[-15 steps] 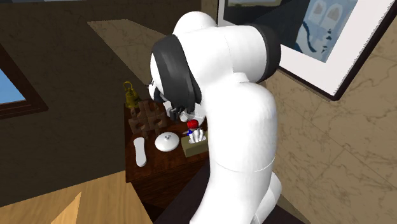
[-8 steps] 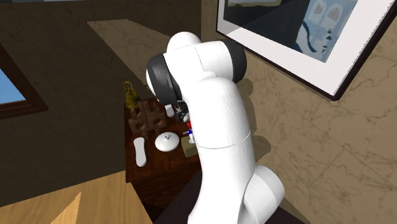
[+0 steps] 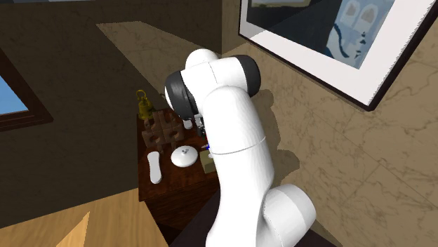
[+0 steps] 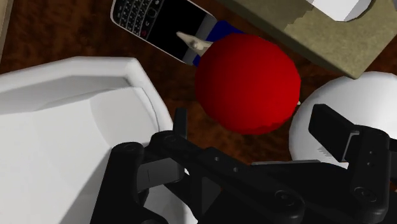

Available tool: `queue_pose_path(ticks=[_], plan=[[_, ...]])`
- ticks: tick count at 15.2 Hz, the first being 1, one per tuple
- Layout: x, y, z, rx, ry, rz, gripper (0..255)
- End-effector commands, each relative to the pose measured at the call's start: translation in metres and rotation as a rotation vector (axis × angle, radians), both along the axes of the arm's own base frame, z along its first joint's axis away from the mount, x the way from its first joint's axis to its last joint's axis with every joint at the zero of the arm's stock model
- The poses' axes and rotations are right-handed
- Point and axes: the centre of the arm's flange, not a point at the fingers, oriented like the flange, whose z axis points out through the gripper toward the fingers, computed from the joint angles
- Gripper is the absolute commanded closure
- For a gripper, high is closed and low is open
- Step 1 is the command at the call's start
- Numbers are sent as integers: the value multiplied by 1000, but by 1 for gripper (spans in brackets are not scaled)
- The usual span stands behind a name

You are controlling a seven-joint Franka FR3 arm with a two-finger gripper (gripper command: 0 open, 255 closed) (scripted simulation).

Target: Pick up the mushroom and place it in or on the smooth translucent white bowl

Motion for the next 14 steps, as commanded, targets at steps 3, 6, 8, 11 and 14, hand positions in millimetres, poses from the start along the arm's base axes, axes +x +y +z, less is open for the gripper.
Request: queue_pose_path(ticks=[3, 6, 8, 11, 14], plan=[[-1, -2, -18, 0, 0, 0, 0], [-1, -2, -18, 0, 0, 0, 0], [-1, -2, -18, 0, 0, 0, 0], [-1, -2, -17, 0, 0, 0, 255], [0, -2, -15, 0, 0, 0, 255]])
